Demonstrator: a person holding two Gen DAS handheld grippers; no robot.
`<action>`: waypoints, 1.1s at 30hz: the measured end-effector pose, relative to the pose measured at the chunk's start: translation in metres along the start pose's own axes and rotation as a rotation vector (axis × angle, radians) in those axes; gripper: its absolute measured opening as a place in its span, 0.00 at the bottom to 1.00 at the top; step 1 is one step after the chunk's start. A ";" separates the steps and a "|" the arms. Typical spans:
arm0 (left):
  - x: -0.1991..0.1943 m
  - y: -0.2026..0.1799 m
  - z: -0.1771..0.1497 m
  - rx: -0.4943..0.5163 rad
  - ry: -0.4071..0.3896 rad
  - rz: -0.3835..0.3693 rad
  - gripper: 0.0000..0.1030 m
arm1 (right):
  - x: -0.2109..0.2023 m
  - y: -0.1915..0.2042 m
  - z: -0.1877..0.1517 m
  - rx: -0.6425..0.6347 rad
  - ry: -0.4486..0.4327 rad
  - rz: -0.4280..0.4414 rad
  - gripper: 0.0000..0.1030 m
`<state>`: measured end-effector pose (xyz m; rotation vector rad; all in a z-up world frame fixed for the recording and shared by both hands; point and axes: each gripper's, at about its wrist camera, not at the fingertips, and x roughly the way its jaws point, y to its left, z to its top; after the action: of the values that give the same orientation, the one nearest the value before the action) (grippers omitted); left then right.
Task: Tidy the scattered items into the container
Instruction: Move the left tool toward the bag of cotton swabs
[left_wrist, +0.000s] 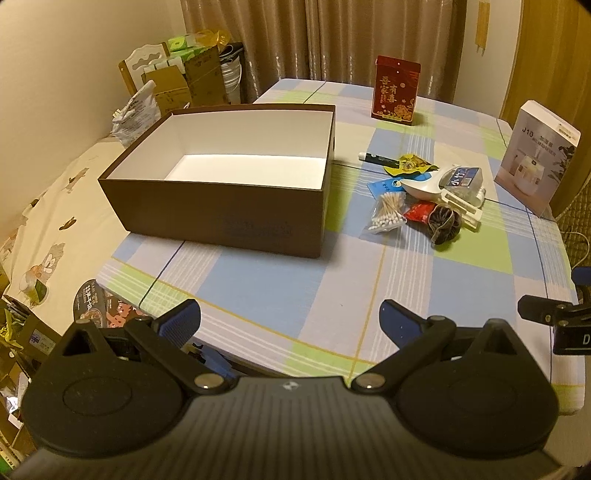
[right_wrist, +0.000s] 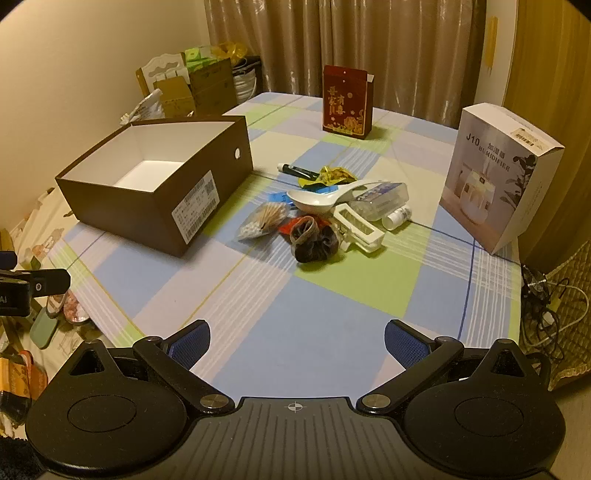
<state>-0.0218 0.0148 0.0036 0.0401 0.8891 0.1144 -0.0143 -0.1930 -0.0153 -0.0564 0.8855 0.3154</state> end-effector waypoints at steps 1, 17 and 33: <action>0.000 0.000 0.000 0.000 -0.001 -0.001 0.99 | 0.000 0.000 0.001 -0.001 -0.001 0.000 1.00; 0.001 0.007 0.002 -0.015 0.003 0.007 0.99 | 0.002 0.007 0.008 -0.017 -0.032 0.029 1.00; 0.009 0.010 0.007 -0.050 0.009 0.039 0.99 | 0.014 -0.005 0.021 -0.011 -0.059 0.076 1.00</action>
<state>-0.0115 0.0260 0.0024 0.0103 0.8944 0.1733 0.0114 -0.1909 -0.0134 -0.0231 0.8292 0.3909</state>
